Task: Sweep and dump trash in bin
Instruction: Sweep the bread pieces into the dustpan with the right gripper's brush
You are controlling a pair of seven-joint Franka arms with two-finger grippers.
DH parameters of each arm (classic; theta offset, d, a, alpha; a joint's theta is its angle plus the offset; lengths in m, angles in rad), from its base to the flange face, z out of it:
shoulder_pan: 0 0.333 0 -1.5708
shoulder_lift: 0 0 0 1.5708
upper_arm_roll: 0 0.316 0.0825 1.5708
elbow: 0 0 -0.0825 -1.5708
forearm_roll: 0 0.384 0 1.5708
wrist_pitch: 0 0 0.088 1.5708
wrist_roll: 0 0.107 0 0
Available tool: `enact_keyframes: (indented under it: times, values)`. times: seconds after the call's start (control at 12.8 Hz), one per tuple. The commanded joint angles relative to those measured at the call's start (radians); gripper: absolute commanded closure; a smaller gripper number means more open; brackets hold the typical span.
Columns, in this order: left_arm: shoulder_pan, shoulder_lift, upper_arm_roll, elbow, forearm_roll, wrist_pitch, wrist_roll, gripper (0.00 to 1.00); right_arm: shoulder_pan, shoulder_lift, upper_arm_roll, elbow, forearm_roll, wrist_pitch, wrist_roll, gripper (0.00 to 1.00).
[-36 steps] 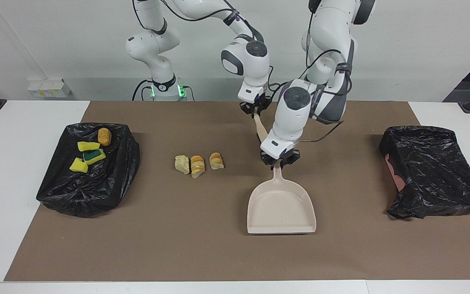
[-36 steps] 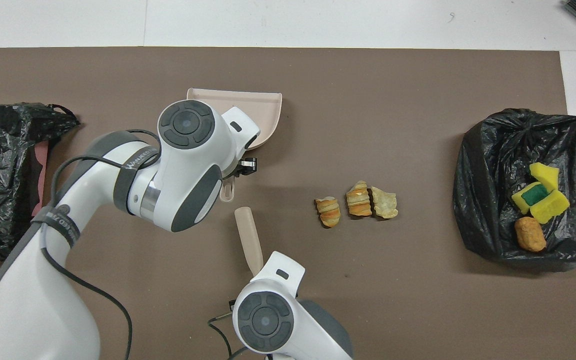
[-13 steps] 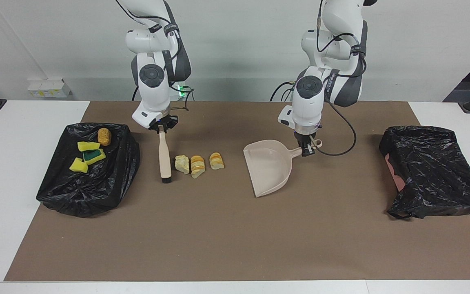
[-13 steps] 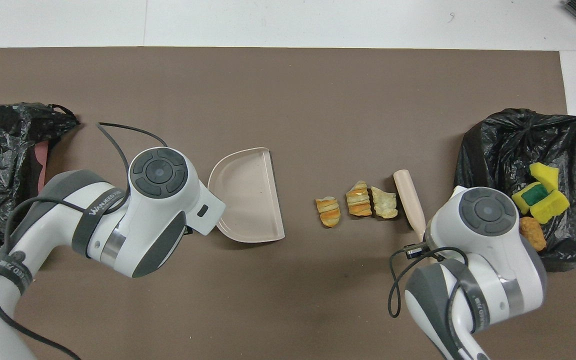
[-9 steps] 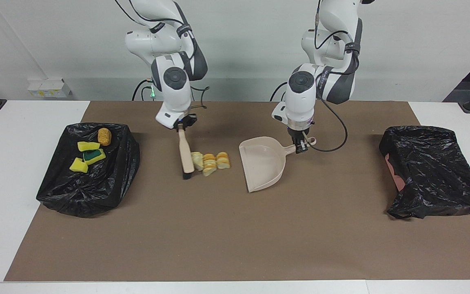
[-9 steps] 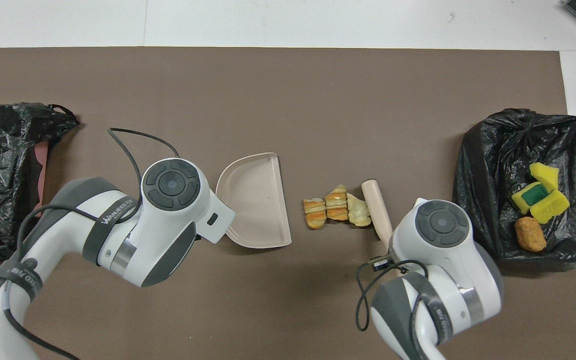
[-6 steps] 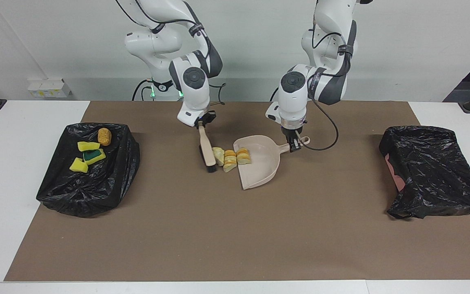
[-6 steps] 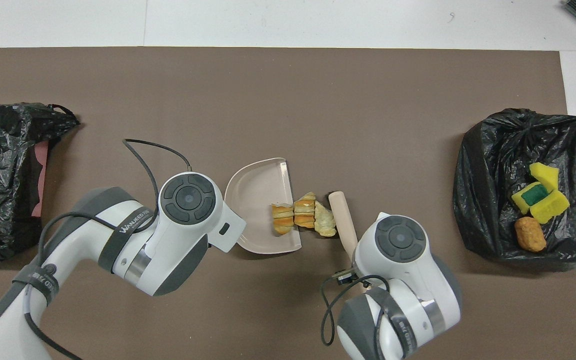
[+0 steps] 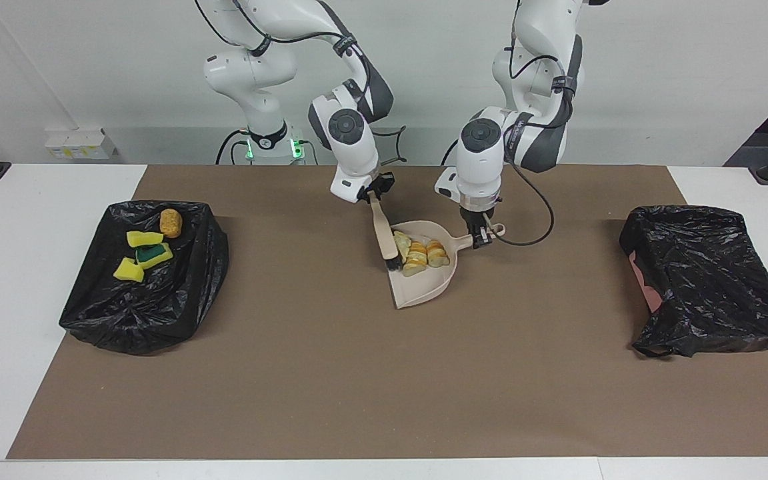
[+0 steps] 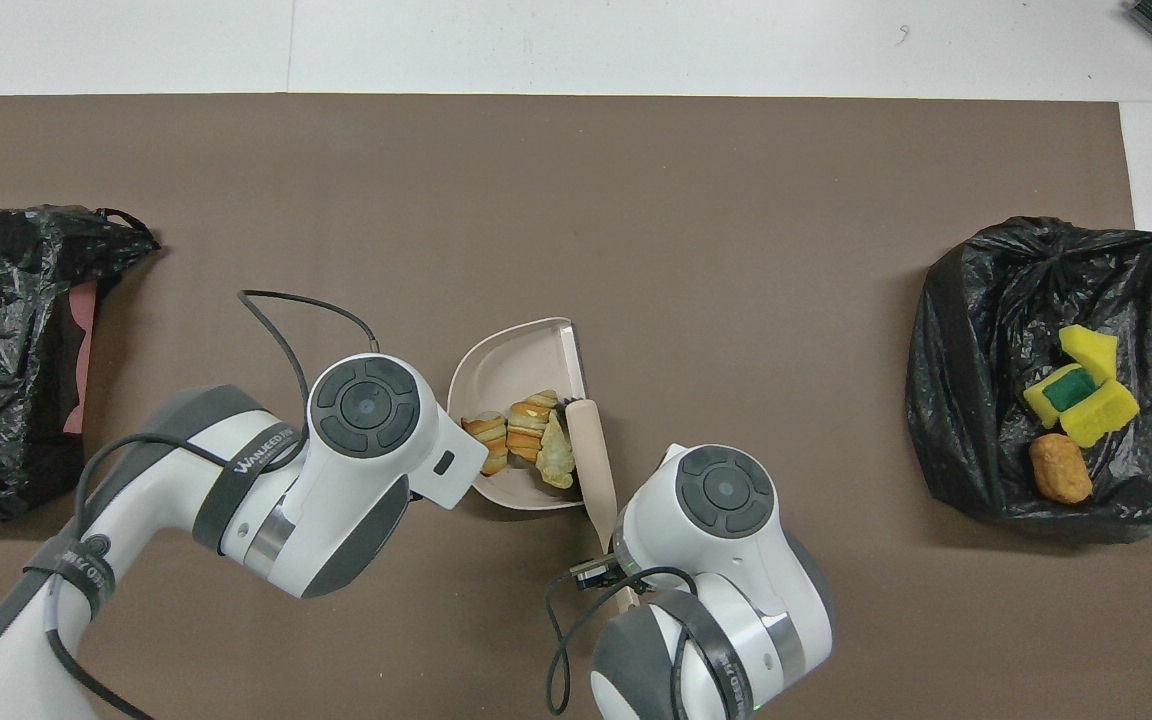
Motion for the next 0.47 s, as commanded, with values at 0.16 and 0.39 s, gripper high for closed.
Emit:
enact_keyframes:
  times: [0.16,0.39]
  values:
    - [0.077,-0.031,0.002,-0.024,-0.047,0.029,0.067,1.00,-0.014,-0.045,-0.010,0.165,-0.012,-0.273,0.217,1.00]
    - [0.192,-0.074,0.005,-0.020,-0.206,0.017,0.279,1.00,0.005,-0.094,0.003,0.153,-0.096,-0.372,0.417,1.00]
